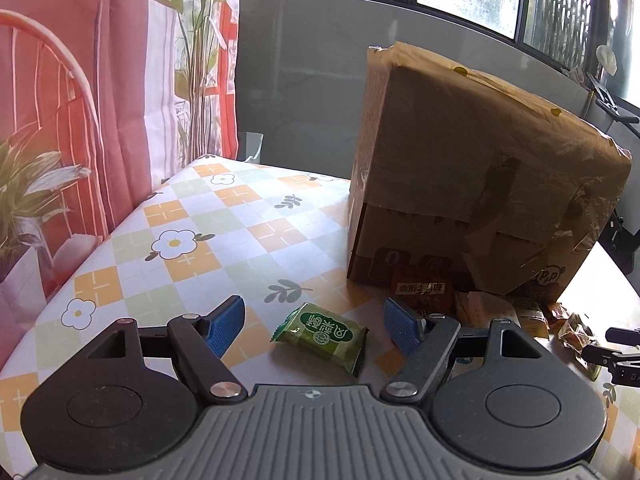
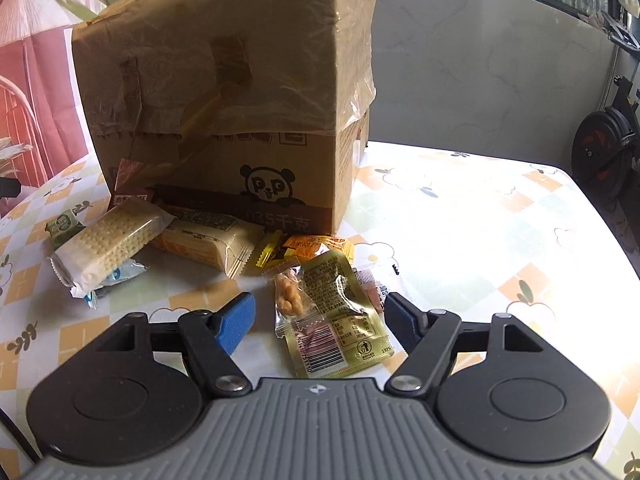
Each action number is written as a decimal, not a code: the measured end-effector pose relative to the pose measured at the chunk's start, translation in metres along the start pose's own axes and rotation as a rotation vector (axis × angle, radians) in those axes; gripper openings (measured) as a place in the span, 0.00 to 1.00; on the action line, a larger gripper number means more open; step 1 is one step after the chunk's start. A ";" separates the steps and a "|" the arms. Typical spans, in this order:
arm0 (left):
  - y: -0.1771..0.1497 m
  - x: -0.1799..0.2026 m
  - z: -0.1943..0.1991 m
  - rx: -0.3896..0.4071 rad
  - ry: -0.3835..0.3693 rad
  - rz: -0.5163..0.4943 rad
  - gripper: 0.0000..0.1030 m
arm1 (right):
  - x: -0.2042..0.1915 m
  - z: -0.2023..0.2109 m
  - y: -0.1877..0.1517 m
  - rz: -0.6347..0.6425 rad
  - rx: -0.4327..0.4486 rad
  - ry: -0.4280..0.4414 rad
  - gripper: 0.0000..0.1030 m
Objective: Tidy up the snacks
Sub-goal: 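Move both open tools back down to the remaining snacks, then close the right tool on the small nut packet while the left tool grasps the green pineapple-cake packet, then lift both held packets and carry them over the box opening, then open both tools to release the packets into the box, then move both open tools back down to the snacks on the table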
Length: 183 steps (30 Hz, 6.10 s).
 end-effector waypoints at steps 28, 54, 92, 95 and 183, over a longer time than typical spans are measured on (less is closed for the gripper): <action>-0.017 0.010 -0.019 -0.089 -0.014 -0.031 0.74 | -0.039 -0.028 0.009 0.021 0.017 0.127 0.25; 0.000 0.020 -0.096 -0.270 0.010 0.206 0.59 | -0.051 -0.033 -0.007 0.038 0.027 0.145 0.25; -0.058 0.062 -0.034 -0.061 0.031 -0.119 0.44 | -0.049 -0.032 -0.008 0.000 0.033 0.156 0.26; -0.055 0.058 -0.033 -0.081 0.020 -0.095 0.40 | -0.049 -0.032 -0.008 -0.001 0.032 0.159 0.26; 0.033 0.073 0.001 0.049 -0.125 0.016 0.70 | -0.007 0.036 0.058 0.045 0.287 0.088 0.68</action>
Point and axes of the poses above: each gripper's, at about its wrist camera, not at the fingertips, and z roughly against the way its jaws point, x to its right, y to its top, the point moved 2 cm from there along -z, roughly the way its jaws point, and after that the axes turned 13 degrees about y, right-handed, at the moved point
